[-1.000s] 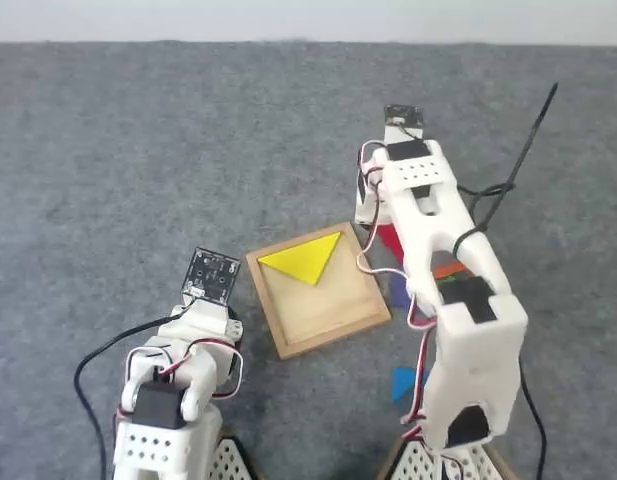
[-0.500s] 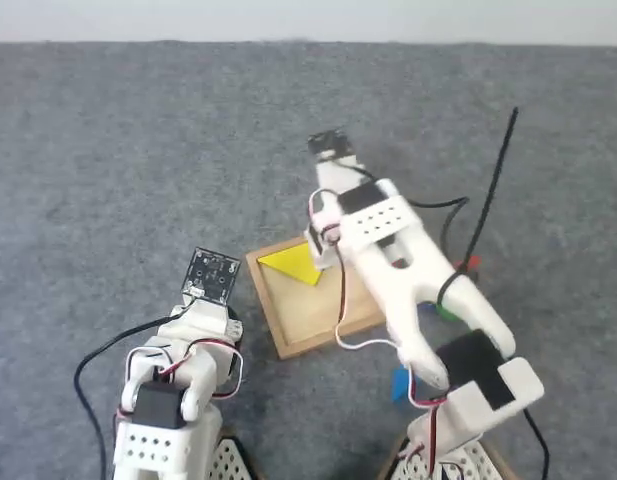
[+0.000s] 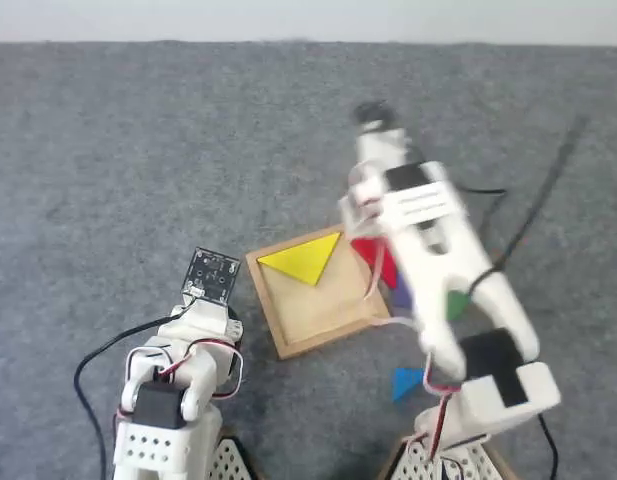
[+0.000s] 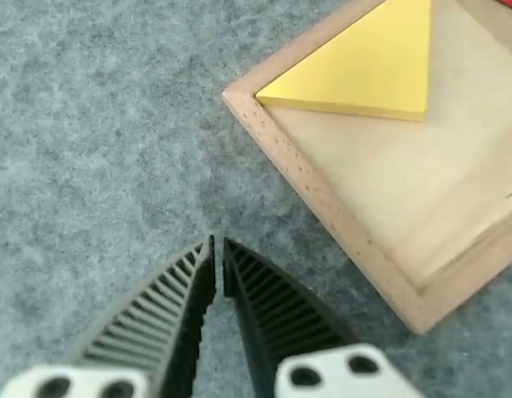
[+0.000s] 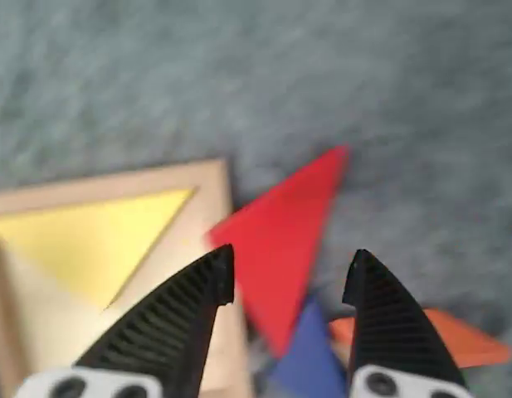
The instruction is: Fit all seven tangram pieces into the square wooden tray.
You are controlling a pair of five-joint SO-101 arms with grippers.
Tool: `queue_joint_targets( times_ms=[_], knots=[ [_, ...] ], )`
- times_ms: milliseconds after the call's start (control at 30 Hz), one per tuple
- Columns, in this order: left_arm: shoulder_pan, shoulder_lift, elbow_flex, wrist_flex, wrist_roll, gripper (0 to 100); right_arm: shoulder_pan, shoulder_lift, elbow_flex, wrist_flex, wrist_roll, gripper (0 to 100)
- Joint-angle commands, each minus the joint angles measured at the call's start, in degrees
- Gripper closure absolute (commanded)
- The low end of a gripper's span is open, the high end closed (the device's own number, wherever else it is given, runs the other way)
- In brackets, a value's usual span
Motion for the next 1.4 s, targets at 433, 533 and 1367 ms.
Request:
queue_joint_targets(
  times_ms=[433, 533, 1367],
  knots=[
    [-0.35, -1.05, -0.57, 0.26, -0.09, 98, 6.99, 25.63, -21.54, 4.97, 4.31, 78.6],
    [-0.35, -1.05, -0.57, 0.26, -0.09, 98, 5.76, 25.71, -21.27, 5.41, 5.71, 78.6],
    [-0.35, -1.05, -0.57, 0.26, -0.09, 98, -6.02, 8.66, -4.31, 6.11, 3.43, 78.6]
  ],
)
